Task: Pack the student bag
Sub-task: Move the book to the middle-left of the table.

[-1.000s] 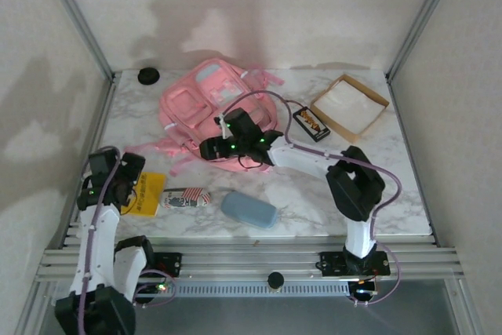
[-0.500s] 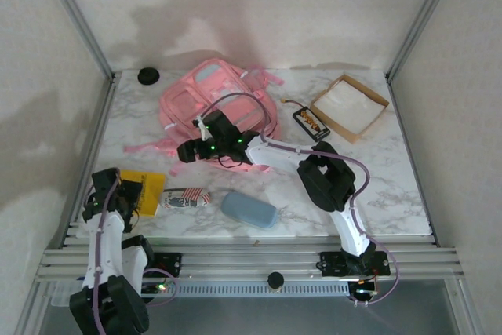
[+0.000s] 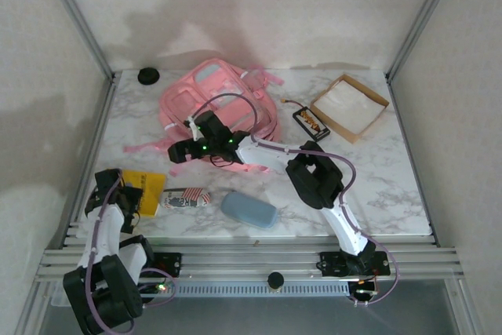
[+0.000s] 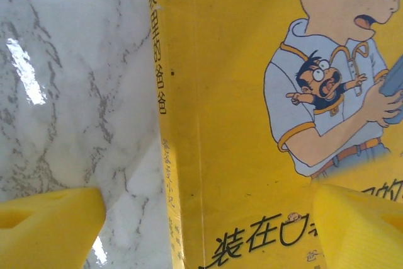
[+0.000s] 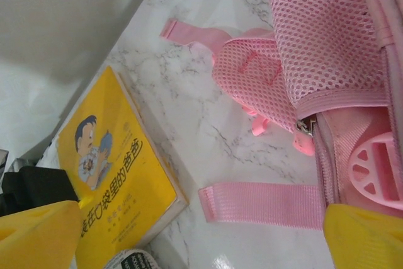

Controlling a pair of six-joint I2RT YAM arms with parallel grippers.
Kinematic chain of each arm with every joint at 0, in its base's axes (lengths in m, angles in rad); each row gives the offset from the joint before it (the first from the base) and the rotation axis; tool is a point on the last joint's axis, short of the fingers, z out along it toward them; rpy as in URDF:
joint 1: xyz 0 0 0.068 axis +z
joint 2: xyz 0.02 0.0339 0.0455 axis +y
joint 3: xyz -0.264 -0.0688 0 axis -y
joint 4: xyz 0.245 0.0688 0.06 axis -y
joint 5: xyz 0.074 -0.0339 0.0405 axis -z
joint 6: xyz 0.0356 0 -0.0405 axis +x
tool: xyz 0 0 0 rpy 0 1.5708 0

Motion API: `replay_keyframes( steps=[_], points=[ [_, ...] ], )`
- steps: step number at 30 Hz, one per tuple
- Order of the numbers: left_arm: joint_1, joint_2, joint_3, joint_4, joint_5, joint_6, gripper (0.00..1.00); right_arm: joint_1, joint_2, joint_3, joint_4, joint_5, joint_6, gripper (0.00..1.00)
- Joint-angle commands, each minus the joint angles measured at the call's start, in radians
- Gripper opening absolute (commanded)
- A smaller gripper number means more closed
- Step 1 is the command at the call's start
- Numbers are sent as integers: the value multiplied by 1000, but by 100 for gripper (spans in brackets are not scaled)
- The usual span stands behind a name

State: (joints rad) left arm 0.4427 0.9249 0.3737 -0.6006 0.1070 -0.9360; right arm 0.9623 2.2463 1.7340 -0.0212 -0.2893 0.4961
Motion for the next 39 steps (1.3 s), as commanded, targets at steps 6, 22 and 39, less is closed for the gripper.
replay_keyframes(
  steps=[6, 22, 39],
  points=[
    [-79, 152, -33, 276, 30, -65, 76, 39, 111, 143, -9, -8, -45, 92],
    [-226, 337, 98, 384, 59, 85, 61, 53, 223, 280, -36, -14, -86, 75],
    [-157, 273, 135, 325, 123, 106, 71, 53, 355, 479, -113, 1, -99, 69]
  ],
)
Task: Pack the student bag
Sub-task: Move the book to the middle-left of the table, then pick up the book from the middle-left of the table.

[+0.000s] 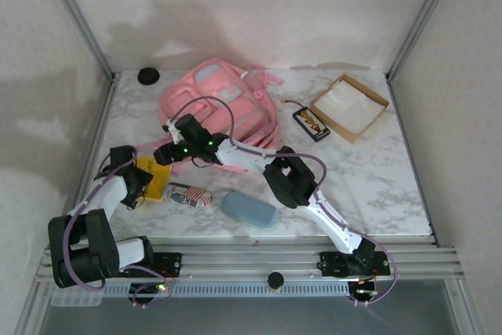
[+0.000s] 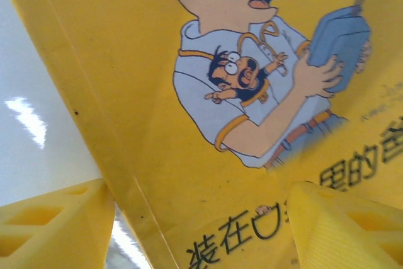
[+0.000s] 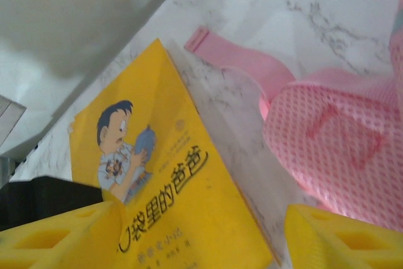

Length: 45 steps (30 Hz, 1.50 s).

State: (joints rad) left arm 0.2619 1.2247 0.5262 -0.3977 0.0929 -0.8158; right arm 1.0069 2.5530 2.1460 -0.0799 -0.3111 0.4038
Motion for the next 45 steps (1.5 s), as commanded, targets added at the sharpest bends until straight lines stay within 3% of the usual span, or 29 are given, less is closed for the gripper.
replay_keyframes(
  steps=[1, 6, 12, 19, 32, 37, 45],
  points=[
    [45, -45, -26, 105, 138, -11, 71, 7, 64, 93, -73, 26, -3, 69],
    [143, -171, -62, 53, 153, -12, 71, 6, 110, 152, -93, 53, 15, 72],
    [172, -118, -54, 50, 151, -26, 71, -17, 137, 170, -71, 46, 28, 75],
    [172, -140, -105, 76, 155, -139, 73, -8, 195, 201, -92, -5, 23, 72],
    [170, -69, -170, 269, 304, -232, 70, 25, 47, -17, -65, -10, -12, 67],
    [169, -19, -141, 304, 355, -198, 64, 30, 9, -44, -44, -65, 8, 63],
    [168, -1, -100, 288, 339, -116, 60, 43, -47, -105, -10, -93, 30, 53]
  ],
)
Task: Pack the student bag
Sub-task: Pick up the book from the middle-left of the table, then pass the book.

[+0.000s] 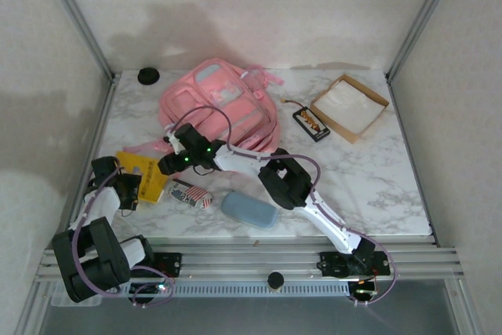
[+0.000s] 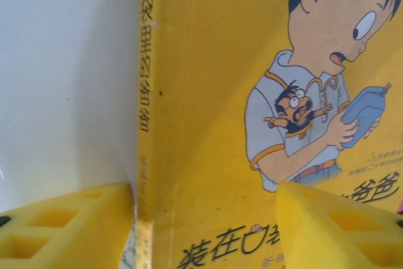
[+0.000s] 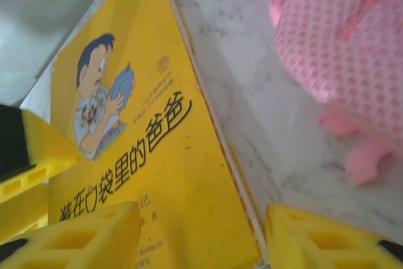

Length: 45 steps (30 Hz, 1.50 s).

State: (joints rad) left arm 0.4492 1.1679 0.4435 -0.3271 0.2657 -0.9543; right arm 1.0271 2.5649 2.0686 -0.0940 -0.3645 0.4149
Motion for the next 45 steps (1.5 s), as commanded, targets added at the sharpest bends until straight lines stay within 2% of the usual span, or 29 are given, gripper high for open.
replay_keyframes(
  steps=[1, 8, 12, 21, 23, 25, 31, 37, 45],
  points=[
    [-20, 56, -19, 223, 167, 22, 60, 23, -54, -16, -2, -42, 21, 50],
    [-30, 66, -40, 270, 205, 14, 55, 25, -45, 5, -8, -73, 42, 38],
    [-47, 50, -51, 299, 210, -7, 54, 24, -15, 46, -41, -66, 46, 37],
    [-49, 41, -21, 250, 170, 12, 54, 20, -54, 63, -19, -13, 66, 18],
    [-49, 35, -5, 233, 163, 22, 56, 20, -60, 73, -18, -11, 62, 17],
    [-48, 32, 22, 203, 148, 36, 63, 18, -79, 61, 12, -28, 69, 10],
    [-20, -9, 106, 103, 113, 70, 77, 7, -147, 47, 90, -26, 138, 0],
    [52, -73, 212, -34, 117, 103, 86, -28, -250, 19, 170, -36, 249, 0],
    [82, -114, 271, -23, 269, 28, 96, -59, -448, -152, 287, -21, 336, 0]
  ],
)
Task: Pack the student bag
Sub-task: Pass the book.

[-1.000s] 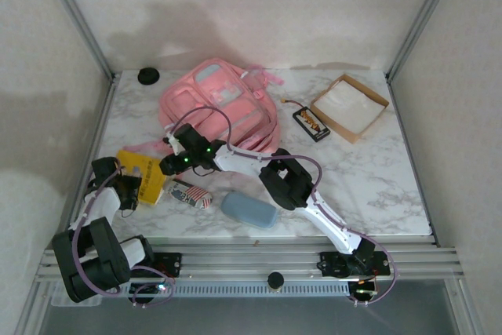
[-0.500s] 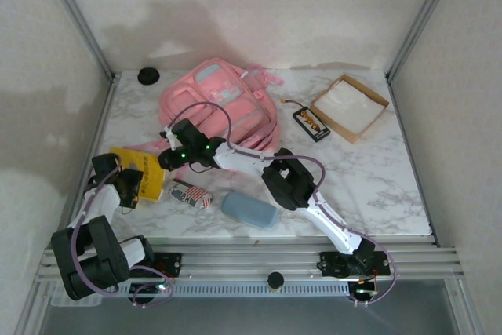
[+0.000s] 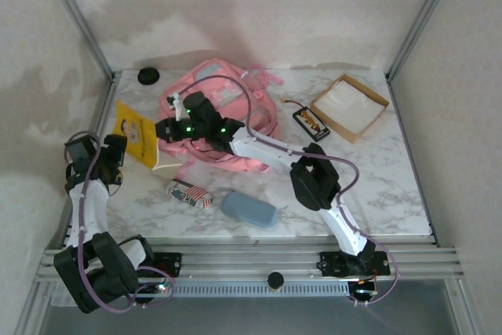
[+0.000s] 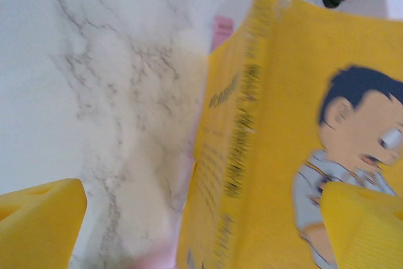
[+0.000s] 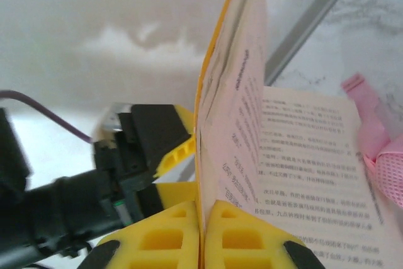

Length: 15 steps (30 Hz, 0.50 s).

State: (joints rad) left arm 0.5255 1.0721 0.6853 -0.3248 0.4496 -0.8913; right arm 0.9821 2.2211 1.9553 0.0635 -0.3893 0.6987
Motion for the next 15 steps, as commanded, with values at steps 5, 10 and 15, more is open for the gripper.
replay_keyframes(
  steps=[5, 10, 15],
  points=[
    [-36, -64, 4, 161, 222, -174, 94, -40, -174, -91, 144, -30, 104, 0],
    [-149, -58, -1, 278, 273, -252, 93, -51, -248, -162, 169, -34, 119, 0],
    [-244, -67, -37, 427, 261, -405, 86, -70, -314, -246, 231, -71, 163, 0]
  ],
)
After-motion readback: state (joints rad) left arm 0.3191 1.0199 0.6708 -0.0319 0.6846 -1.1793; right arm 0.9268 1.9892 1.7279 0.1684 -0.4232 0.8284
